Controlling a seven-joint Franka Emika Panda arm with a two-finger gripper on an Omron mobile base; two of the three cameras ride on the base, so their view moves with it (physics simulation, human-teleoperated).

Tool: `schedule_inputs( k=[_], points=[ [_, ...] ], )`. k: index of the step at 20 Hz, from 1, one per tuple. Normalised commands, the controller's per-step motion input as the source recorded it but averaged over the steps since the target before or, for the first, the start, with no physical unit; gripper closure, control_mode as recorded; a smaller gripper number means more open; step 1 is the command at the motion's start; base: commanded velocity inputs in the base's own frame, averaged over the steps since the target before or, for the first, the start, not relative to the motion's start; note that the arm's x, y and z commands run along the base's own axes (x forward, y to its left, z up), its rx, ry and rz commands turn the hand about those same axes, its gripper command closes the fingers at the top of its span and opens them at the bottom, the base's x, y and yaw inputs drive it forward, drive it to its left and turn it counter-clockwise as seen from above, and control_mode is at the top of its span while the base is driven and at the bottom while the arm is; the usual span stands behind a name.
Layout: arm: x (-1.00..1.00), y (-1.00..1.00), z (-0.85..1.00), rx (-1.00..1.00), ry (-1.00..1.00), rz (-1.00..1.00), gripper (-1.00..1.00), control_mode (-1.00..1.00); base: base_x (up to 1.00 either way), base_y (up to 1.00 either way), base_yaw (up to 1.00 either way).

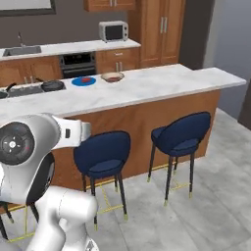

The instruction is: Place one of the steaks on the plate and the other in the bowl. Then place the bowl in the fridge.

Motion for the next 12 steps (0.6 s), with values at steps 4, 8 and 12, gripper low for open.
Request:
schedule_inputs(
  k=[4,8,12],
  points=[
    [0.0,0.0,0.0,0.0,0.0,0.0,-1.0,1.0,-0.94,1.0,0.43],
    [0.0,0.0,0.0,0.0,0.0,0.0,-1.0,1.0,-0.78,1.0,0.32],
    [0.0,0.0,0.0,0.0,0.0,0.0,-1.0,1.0,-0.66,1.0,0.26]
  ],
)
